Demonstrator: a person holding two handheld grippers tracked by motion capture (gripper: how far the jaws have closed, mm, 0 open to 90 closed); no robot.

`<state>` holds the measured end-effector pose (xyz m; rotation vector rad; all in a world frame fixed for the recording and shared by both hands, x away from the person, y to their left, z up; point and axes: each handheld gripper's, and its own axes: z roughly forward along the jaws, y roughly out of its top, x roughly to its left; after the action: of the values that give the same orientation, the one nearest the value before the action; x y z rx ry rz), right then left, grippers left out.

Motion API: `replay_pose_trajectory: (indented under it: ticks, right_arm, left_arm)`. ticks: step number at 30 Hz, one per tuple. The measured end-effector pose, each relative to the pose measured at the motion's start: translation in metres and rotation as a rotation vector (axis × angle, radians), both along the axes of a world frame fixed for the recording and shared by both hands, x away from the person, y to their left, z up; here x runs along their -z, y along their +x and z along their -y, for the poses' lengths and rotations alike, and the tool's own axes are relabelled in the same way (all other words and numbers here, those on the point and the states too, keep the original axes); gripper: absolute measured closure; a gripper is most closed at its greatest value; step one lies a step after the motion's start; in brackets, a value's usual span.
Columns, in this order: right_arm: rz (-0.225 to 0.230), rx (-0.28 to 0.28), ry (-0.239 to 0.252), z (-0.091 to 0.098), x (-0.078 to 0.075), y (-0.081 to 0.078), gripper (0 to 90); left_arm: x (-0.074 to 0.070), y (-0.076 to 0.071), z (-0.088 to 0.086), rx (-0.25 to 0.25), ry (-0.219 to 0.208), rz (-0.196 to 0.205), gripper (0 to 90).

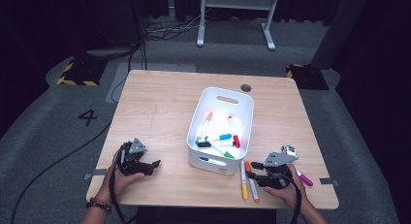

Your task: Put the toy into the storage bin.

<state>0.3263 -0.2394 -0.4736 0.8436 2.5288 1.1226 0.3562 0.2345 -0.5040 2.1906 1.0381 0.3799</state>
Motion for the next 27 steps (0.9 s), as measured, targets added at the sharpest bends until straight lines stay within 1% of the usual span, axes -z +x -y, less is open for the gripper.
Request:
replay_pose_trajectory:
  ticks: [1, 2, 4, 5, 6, 7, 9, 10, 11, 13, 15, 17, 18, 20, 21, 25, 27]
  right_arm:
    - [-0.007, 0.006, 0.000, -0.001, 0.003, 0.001, 57.0]
    - [-0.005, 0.010, -0.005, -0.001, 0.005, 0.001, 57.0]
    - [-0.012, 0.024, -0.020, 0.000, 0.008, 0.003, 57.0]
    - [-0.004, 0.025, -0.035, 0.002, 0.010, 0.004, 56.7]
    - [0.004, 0.038, -0.038, 0.002, 0.011, 0.005, 57.3]
    - [0.015, 0.050, -0.053, 0.004, 0.012, 0.006, 57.6]
    - [-0.008, 0.073, -0.043, 0.010, 0.015, 0.010, 58.2]
    - [-0.012, 0.075, -0.046, 0.012, 0.016, 0.011, 58.7]
    - [-0.021, 0.087, -0.042, 0.013, 0.017, 0.012, 60.5]
    - [-0.045, 0.108, -0.050, 0.017, 0.019, 0.015, 62.1]
    - [-0.033, 0.104, -0.056, 0.018, 0.019, 0.015, 63.7]
    - [-0.034, 0.106, -0.061, 0.019, 0.019, 0.015, 64.9]
    - [-0.029, 0.108, -0.064, 0.019, 0.019, 0.015, 68.9]
    - [-0.034, 0.116, -0.060, 0.020, 0.019, 0.015, 71.6]
    - [-0.028, 0.115, -0.067, 0.020, 0.019, 0.016, 73.7]
    - [-0.031, 0.138, -0.062, 0.021, 0.019, 0.016, 74.3]
    - [-0.032, 0.134, -0.063, 0.022, 0.018, 0.015, 74.5]
  left_arm:
    - [0.000, 0.000, 0.000, 0.001, 0.000, 0.001, 15.2]
    - [0.000, 0.000, 0.000, 0.001, 0.000, 0.001, 15.2]
    - [0.000, 0.000, 0.000, 0.002, 0.001, 0.000, 15.3]
    - [0.000, 0.000, 0.000, 0.000, -0.001, 0.000, 15.2]
    - [0.000, 0.000, 0.000, 0.000, -0.002, 0.001, 15.2]
    - [0.000, 0.000, 0.000, 0.000, -0.002, 0.001, 15.2]
    - [0.000, 0.000, 0.000, 0.000, 0.000, 0.000, 15.3]
    - [0.000, 0.000, 0.000, 0.001, 0.000, 0.001, 15.3]
    - [0.000, 0.000, 0.000, 0.001, 0.000, 0.001, 15.3]
    - [0.000, 0.000, 0.000, 0.000, 0.000, 0.000, 15.3]
    - [0.000, 0.000, 0.000, 0.001, 0.000, 0.001, 15.2]
    - [0.000, 0.000, 0.000, 0.001, 0.000, 0.000, 15.3]
    - [0.000, 0.000, 0.000, 0.001, 0.000, 0.001, 15.2]
    - [0.000, 0.000, 0.000, 0.001, -0.001, 0.001, 15.2]
    - [0.000, 0.000, 0.000, 0.001, -0.001, 0.001, 15.3]
    - [0.000, 0.000, 0.000, 0.003, 0.001, 0.002, 15.2]
    - [0.000, 0.000, 0.000, 0.003, 0.001, 0.002, 15.3]
